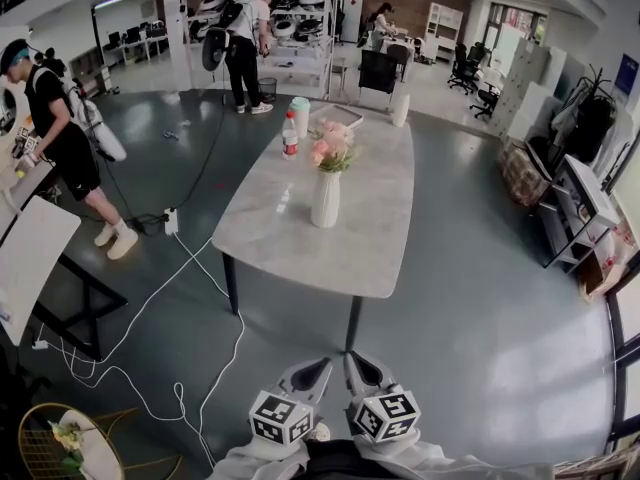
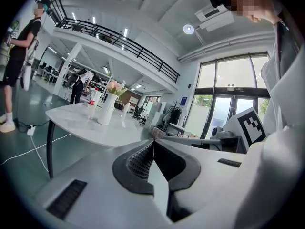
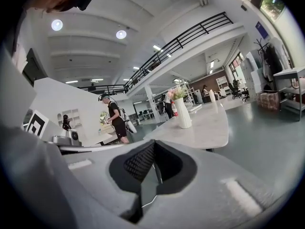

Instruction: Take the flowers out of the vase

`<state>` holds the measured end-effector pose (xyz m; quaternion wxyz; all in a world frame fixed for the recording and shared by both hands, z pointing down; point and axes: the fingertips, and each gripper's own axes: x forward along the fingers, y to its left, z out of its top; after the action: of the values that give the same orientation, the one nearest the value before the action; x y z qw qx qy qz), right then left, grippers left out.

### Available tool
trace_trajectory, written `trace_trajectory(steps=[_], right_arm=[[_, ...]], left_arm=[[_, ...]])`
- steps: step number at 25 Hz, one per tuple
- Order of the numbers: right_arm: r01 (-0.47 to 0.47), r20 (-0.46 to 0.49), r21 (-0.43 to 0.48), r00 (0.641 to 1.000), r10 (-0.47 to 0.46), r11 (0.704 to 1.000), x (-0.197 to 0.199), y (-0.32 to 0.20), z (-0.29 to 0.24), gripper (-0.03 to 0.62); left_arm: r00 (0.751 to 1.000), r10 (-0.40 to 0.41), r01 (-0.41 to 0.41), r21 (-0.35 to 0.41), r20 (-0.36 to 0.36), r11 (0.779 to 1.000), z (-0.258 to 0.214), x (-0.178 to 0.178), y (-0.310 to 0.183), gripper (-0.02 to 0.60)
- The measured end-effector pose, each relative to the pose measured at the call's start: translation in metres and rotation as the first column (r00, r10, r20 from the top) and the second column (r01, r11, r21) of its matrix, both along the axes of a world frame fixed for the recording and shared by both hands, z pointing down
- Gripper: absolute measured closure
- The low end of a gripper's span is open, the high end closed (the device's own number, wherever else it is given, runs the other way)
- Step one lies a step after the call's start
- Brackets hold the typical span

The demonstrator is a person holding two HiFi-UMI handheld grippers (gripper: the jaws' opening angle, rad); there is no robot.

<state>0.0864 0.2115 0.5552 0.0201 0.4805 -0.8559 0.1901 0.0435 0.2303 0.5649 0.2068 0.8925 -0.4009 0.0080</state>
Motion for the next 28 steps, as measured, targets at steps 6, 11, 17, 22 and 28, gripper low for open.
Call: trace_trajectory(steps=[6,11,17,22,28], right_arm=[[0.021,0.012,-0.015,1.0,-0.021,1.0,0.002,0.0,0.003,0.594],[0.02,0.029,-0.02,0.999,-0.02,1.0,0.006,0.005,0.005,0.594],[0.025,0.032,-0.034,0.999,-0.024,0.999,0.009,0.018,0.007,0.594],[0.022,0.037,-0.038,0.999,-0.021,0.999,0.014,0.021,0.006,0.594],[0.015,0.041,-0.029,0.999,-0.014,0.999,0.017,0.011,0.005,0.594]], left_arm=[[1.0,0.0,0.0,-0.011,0.007,1.0,0.002,0.006,-0.002,0.578],[1.0,0.013,-0.013,-0.01,0.016,1.0,0.002,0.016,0.003,0.578],[1.0,-0.001,0.001,-0.027,0.024,1.0,0.004,0.015,0.012,0.578],[0.999,0.006,-0.005,-0.024,0.034,1.0,0.003,0.019,0.016,0.578],[0.999,0.004,-0.003,-0.016,0.047,1.0,0.003,0.019,0.008,0.578]])
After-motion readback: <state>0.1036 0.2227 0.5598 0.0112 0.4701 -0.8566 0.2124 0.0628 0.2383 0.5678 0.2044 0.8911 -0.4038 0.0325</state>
